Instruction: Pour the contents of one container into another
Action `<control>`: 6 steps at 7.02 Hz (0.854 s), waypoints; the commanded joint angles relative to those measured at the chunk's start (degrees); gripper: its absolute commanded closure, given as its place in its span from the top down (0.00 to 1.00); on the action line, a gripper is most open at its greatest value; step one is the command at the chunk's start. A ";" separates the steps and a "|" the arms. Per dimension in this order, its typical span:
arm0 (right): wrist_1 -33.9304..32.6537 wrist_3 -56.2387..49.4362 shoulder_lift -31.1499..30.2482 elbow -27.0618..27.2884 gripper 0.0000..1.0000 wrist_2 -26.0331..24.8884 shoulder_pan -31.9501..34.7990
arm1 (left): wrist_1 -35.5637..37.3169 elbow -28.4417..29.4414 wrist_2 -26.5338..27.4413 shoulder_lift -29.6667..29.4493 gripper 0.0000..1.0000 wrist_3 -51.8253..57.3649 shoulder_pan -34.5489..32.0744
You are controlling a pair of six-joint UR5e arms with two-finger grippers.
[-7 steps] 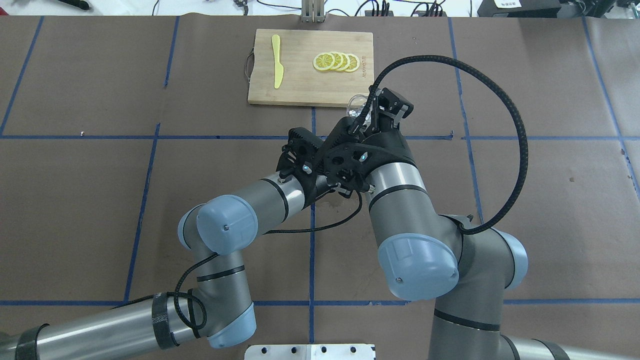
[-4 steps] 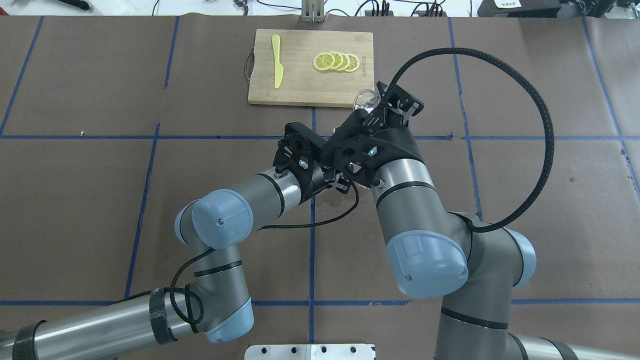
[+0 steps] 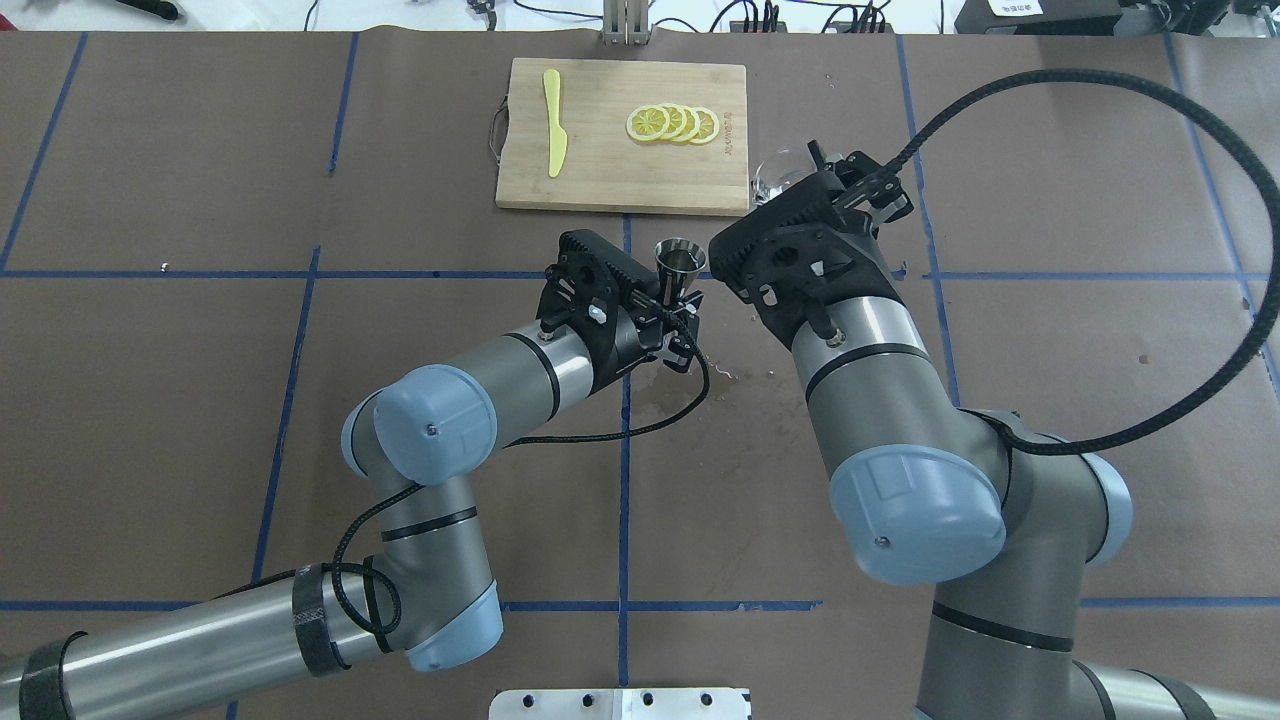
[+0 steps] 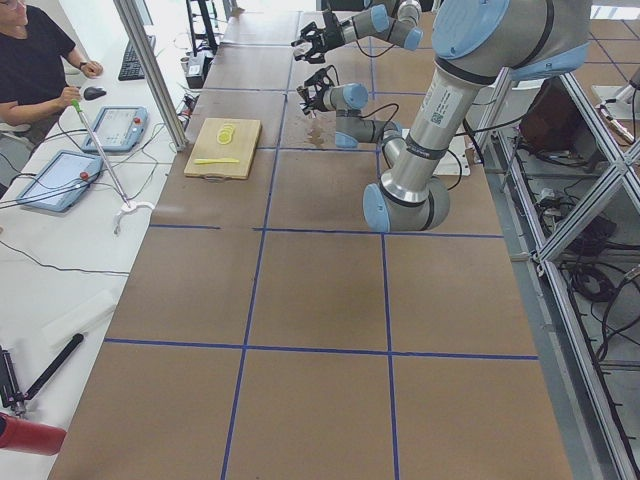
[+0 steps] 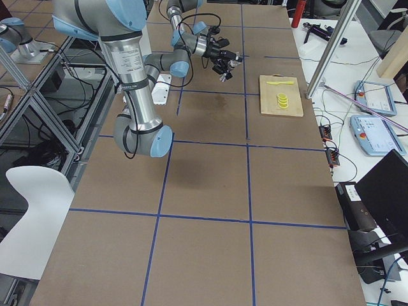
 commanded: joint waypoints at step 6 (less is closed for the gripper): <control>-0.09 37.99 -9.63 4.18 0.00 7.81 5.20 | -2.76 -9.68 12.91 14.59 0.00 -8.01 -2.94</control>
